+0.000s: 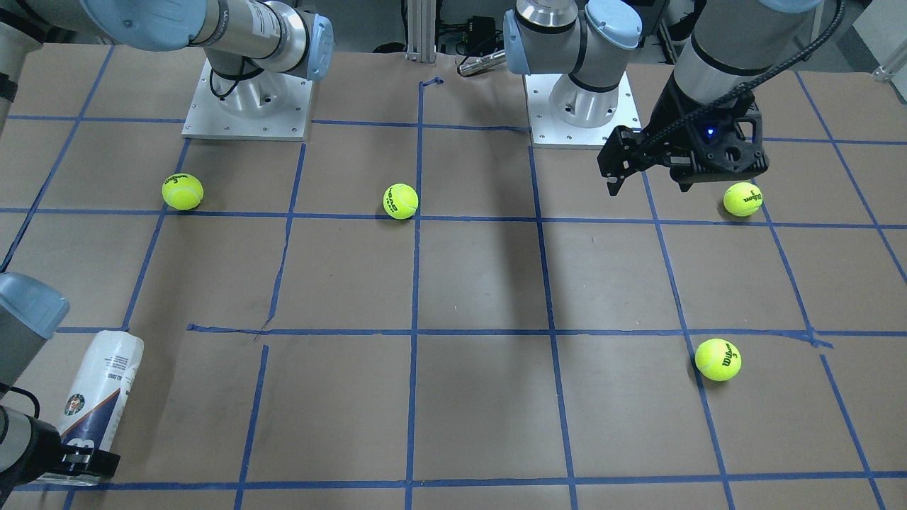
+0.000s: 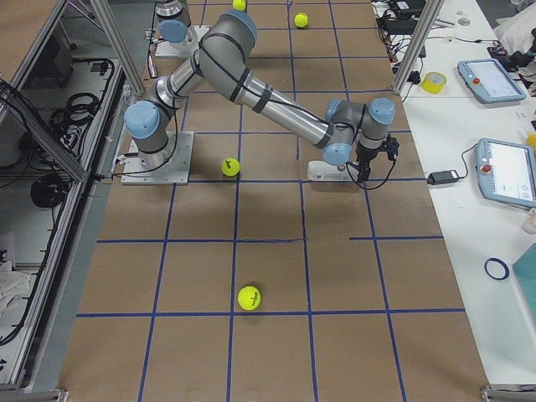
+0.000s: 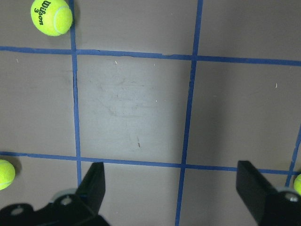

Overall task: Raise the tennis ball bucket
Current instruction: 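Close the right gripper on the top of the white can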

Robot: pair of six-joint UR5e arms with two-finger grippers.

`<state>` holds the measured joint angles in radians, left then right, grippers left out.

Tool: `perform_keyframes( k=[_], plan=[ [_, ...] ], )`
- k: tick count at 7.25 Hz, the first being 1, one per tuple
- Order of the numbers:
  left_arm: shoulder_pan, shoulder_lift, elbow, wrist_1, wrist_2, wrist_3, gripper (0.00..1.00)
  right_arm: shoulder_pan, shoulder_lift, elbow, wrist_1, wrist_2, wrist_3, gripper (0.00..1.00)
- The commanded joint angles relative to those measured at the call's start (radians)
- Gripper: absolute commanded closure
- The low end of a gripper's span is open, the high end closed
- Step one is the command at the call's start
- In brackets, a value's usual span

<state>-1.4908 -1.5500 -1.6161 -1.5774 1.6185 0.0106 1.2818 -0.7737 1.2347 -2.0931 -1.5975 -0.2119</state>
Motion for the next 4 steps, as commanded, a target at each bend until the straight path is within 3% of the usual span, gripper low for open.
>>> perform_keyframes(
  k=[1, 2, 4],
  plan=[
    [0.016, -0.004, -0.001, 0.011, -0.003, 0.011, 0.0, -0.008, 0.004, 0.0, -0.028, 0.046, -0.044, 0.0],
    [0.017, -0.004, -0.001, 0.008, 0.0, 0.009, 0.0, -0.012, 0.007, 0.0, -0.034, 0.054, -0.049, 0.0],
    [0.012, 0.013, 0.001, 0.008, -0.006, 0.003, 0.0, -0.016, 0.008, 0.0, -0.036, 0.054, -0.049, 0.11]
  ],
)
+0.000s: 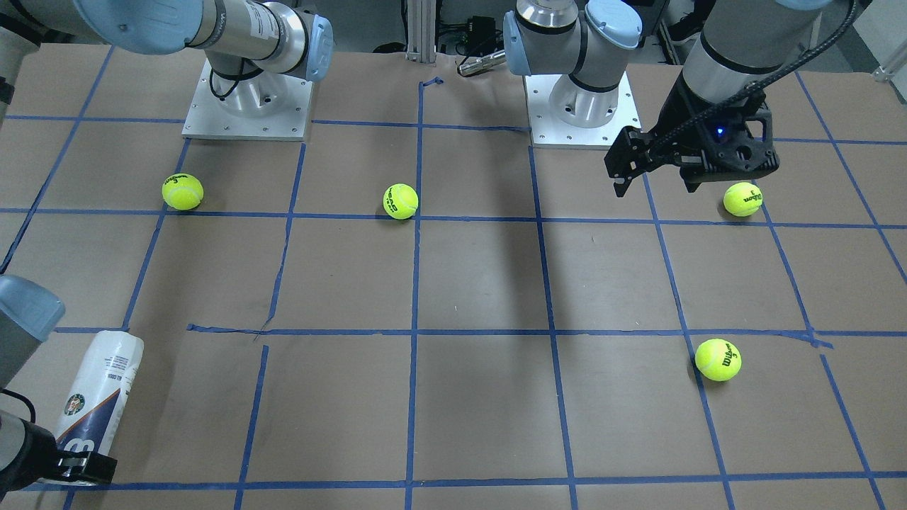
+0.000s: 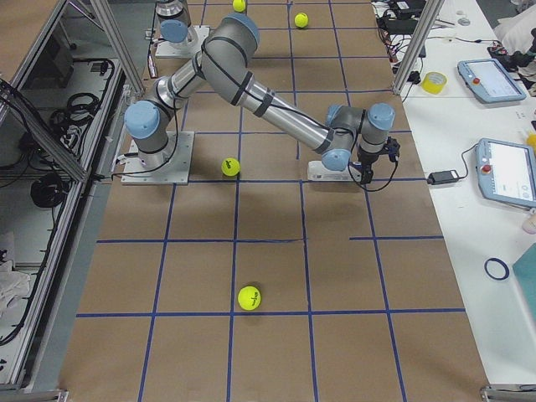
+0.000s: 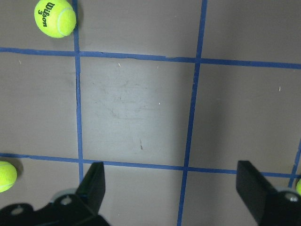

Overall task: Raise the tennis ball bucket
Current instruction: 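Close the right gripper on the top of the white can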

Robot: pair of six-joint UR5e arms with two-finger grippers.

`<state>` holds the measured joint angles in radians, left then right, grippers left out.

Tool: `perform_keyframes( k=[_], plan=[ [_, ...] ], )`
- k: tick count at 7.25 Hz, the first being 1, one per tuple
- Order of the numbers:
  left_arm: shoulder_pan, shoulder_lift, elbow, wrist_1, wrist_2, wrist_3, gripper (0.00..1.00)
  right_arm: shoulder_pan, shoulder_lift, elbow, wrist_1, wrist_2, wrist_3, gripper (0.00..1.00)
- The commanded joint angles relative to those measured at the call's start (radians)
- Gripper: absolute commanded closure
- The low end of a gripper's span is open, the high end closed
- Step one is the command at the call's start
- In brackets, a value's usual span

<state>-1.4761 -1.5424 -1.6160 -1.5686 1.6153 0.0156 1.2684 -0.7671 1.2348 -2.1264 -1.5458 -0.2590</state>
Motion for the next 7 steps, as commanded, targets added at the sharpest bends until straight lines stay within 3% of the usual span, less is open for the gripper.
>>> perform_keyframes(
  k=[1, 2, 5, 7],
  plan=[
    [-0.004, 0.001, 0.001, -0.001, -0.009, -0.003, 0.0, -0.003, 0.0, 0.0, -0.004, 0.001, -0.002, 0.17],
    [-0.004, 0.001, 0.001, -0.001, -0.006, -0.003, 0.0, -0.001, -0.001, 0.003, -0.022, 0.001, 0.0, 0.3],
    [-0.004, -0.005, 0.002, 0.002, 0.0, -0.002, 0.0, 0.011, -0.084, 0.026, -0.02, 0.004, 0.0, 0.45],
    [-0.004, -0.005, 0.002, 0.001, 0.0, 0.001, 0.0, 0.105, -0.179, 0.076, -0.018, 0.004, -0.047, 0.48]
  ],
)
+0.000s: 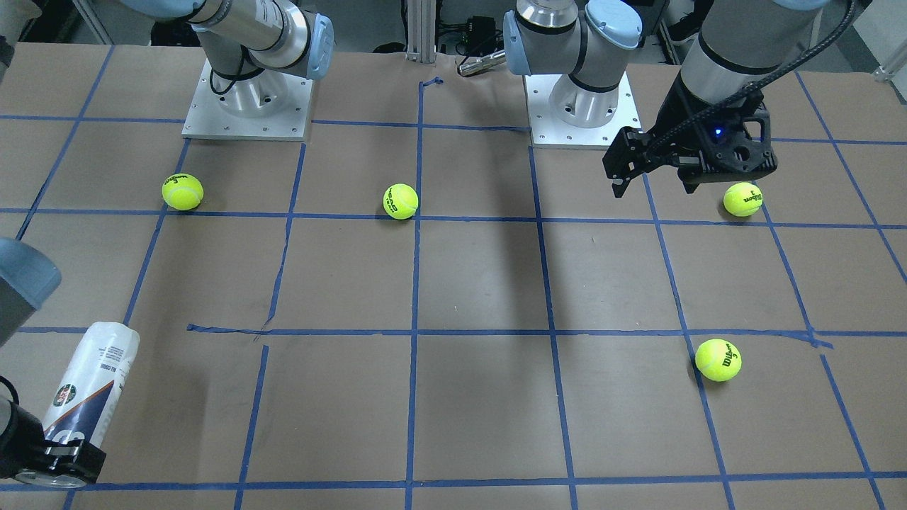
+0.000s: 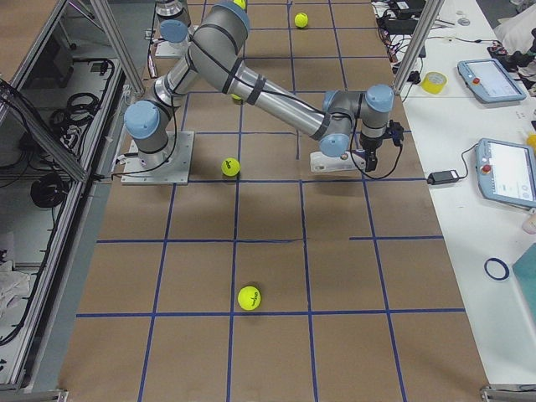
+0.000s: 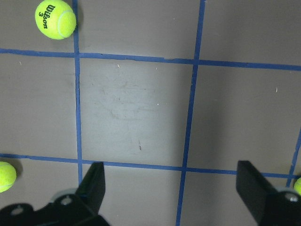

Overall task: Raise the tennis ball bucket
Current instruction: 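Carry the can with the right gripper toward the table center, tipping it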

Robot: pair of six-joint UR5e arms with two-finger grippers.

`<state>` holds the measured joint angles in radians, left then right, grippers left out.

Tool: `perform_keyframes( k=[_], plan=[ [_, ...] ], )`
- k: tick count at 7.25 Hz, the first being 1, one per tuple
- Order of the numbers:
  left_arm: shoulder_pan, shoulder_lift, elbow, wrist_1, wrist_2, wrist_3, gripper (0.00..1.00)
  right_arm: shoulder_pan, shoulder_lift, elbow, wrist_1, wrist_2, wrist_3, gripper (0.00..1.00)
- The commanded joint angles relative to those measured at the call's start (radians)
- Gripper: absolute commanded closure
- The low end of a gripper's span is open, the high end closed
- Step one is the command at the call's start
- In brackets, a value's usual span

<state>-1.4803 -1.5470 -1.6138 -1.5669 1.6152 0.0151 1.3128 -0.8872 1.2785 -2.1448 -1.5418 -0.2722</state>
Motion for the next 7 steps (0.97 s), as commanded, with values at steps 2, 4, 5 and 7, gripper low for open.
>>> perform_keyframes(
  k=[2, 4, 5, 7],
  plan=[
    [0.0, -0.002, 0.0, 0.002, 0.0, 0.006, 0.0, 0.214, -0.11, 0.079, -0.003, 0.0, -0.103, 0.55],
    [0.0, -0.004, 0.0, 0.001, 0.002, 0.008, 0.0, 0.355, -0.114, 0.081, -0.018, 0.0, -0.355, 0.55],
    [0.0, -0.004, 0.0, 0.002, 0.002, 0.008, 0.0, 0.432, -0.111, 0.081, -0.021, 0.0, -0.431, 0.55],
    [0.0, -0.002, 0.0, 0.002, 0.003, 0.011, 0.0, 0.602, -0.098, 0.084, -0.138, -0.014, -0.63, 0.55]
  ],
)
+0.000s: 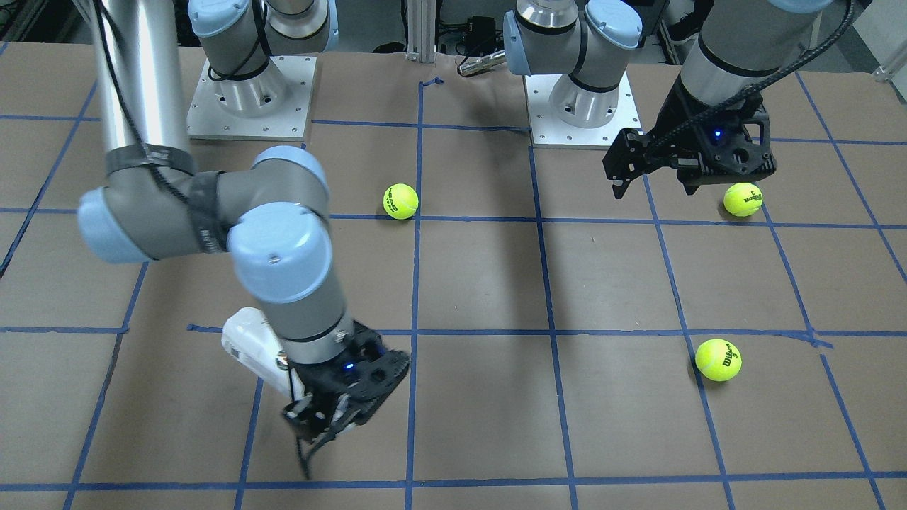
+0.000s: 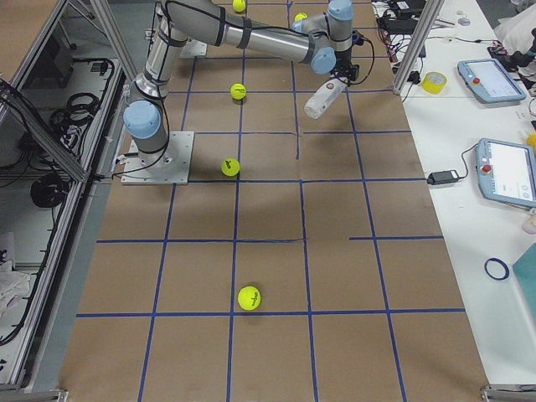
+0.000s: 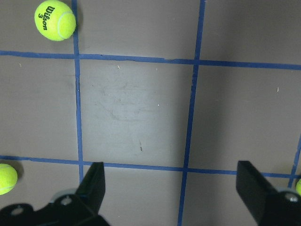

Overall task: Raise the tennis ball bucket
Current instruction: 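Carry the can with the right gripper toward the table center, tipping it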

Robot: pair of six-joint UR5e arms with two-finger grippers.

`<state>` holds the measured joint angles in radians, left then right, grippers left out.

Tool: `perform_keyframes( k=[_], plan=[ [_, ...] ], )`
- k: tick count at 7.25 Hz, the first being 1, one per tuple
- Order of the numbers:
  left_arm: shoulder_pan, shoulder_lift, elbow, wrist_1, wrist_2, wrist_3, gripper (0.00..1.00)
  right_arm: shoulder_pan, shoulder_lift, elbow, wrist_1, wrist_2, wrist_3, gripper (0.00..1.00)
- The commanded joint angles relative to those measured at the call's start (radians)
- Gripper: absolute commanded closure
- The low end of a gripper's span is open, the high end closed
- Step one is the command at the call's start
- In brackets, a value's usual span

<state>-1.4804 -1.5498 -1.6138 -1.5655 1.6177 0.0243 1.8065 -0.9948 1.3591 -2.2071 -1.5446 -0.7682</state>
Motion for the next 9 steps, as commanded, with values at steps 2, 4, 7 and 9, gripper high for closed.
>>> perform_keyframes(
  k=[2, 4, 7, 9],
  plan=[
    [0.0, -0.003, 0.0, 0.001, 0.001, 0.002, 0.0, 0.152, 0.048, 0.062, -0.167, 0.0, -0.305, 0.6],
    [0.0, -0.001, 0.002, 0.001, 0.001, 0.002, 0.0, 0.204, 0.07, 0.191, -0.386, -0.002, -0.408, 0.59],
    [0.005, 0.007, 0.014, -0.002, 0.005, 0.003, 0.0, 0.251, 0.079, 0.198, -0.388, 0.0, -0.376, 0.38],
    [0.005, 0.01, 0.012, -0.013, 0.001, 0.002, 0.0, 0.249, 0.084, 0.196, -0.391, 0.006, -0.341, 0.0]
  ],
)
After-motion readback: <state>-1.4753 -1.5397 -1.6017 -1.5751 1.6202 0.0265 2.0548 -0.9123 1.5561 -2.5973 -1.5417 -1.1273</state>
